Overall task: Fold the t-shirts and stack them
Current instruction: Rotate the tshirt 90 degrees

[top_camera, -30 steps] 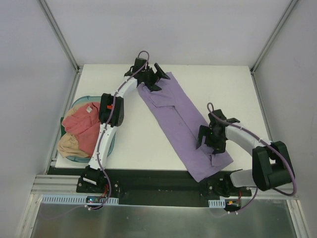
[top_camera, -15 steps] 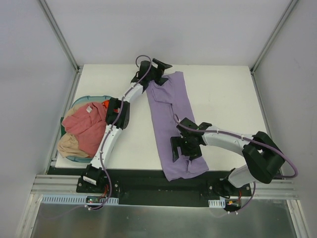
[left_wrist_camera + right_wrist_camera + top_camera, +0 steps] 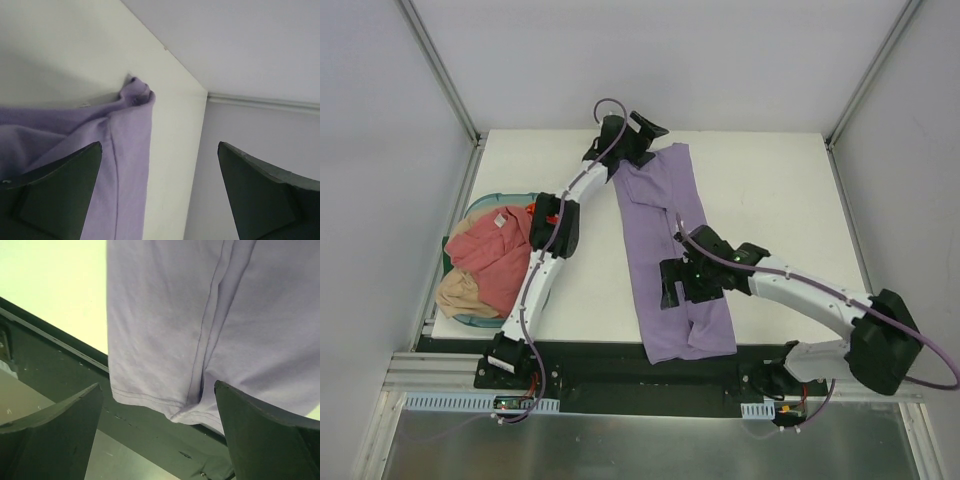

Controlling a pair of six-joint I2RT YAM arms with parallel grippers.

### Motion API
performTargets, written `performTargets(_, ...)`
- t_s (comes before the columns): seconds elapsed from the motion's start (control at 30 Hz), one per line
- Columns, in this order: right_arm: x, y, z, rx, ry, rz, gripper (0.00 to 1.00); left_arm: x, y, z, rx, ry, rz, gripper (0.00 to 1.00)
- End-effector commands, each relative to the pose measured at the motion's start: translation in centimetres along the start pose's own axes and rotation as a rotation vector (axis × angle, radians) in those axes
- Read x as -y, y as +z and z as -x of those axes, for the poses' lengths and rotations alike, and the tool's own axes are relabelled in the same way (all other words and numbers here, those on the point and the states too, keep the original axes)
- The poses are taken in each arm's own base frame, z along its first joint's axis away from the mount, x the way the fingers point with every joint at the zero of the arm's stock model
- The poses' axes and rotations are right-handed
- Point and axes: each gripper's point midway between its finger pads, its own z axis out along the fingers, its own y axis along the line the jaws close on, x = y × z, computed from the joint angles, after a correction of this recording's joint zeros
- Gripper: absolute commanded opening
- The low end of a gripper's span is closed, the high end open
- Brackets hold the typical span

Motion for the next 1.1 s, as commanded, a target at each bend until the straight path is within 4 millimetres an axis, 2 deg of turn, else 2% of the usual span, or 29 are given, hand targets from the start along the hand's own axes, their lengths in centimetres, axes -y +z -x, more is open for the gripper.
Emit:
performTargets(0.0,0.1,-3.4,2.5,0.173,-0.010,-0.034,0.96,16.5,-8.3,1.4,0.029,0.356,-0.218,0.99)
performTargets(0.1,2.0,-4.3,2.7,0.232,0.009,-0.114,0.96,19.8,-12.6,-0.3,-0.039,0.474,-0.242,0.99)
performTargets(0.17,2.7,-4.4,2.7,0.237,0.039,-0.113,0.96,20.0,-15.3,-2.1,-0.110,0.509,-0.236,0.99)
performTargets(0.27,2.7,-4.2,3.1,0.215,0.066,-0.082,0.96,17.4,-19.2,-5.9,-0.234,0.500,-0.178,0.99)
performTargets(0.43,3.3,-3.9,4.0,0.226,0.057,-0.107,0.96,8.7,-24.0,-14.3,-0.400,0.527,-0.007,0.99)
performTargets(0.5,3.4,-3.1,3.5,0.206,0.058,-0.097,0.96,3.6,-25.4,-17.1,-0.429,0.517,0.125,0.99)
performTargets(0.57,3.6,-2.0,2.7,0.166,0.062,-0.088,0.96,0.9,-25.9,-19.2,-0.441,0.524,0.195,0.99)
performTargets(0.63,3.8,-0.7,1.7,0.114,0.072,-0.085,0.96,-1.1,-25.5,-20.4,-0.465,0.518,0.245,0.99)
performTargets(0.87,4.3,3.2,-0.4,0.001,0.102,-0.068,0.96,-7.1,-22.0,-20.3,-0.489,0.464,0.412,0.99)
performTargets(0.97,5.1,4.1,-1.1,-0.060,0.109,-0.107,0.96,-9.2,-21.0,-19.5,-0.473,0.476,0.493,0.99)
performTargets(1.0,5.1,4.3,-1.3,-0.073,0.110,-0.109,0.96,-9.3,-20.6,-19.4,-0.483,0.476,0.486,0.99)
performTargets(1.03,5.0,4.4,-1.5,-0.085,0.113,-0.108,0.96,-9.1,-20.2,-19.0,-0.478,0.473,0.486,0.96)
performTargets(1.07,4.8,4.6,-1.6,-0.090,0.115,-0.100,0.96,-8.9,-19.9,-18.4,-0.463,0.475,0.485,0.85)
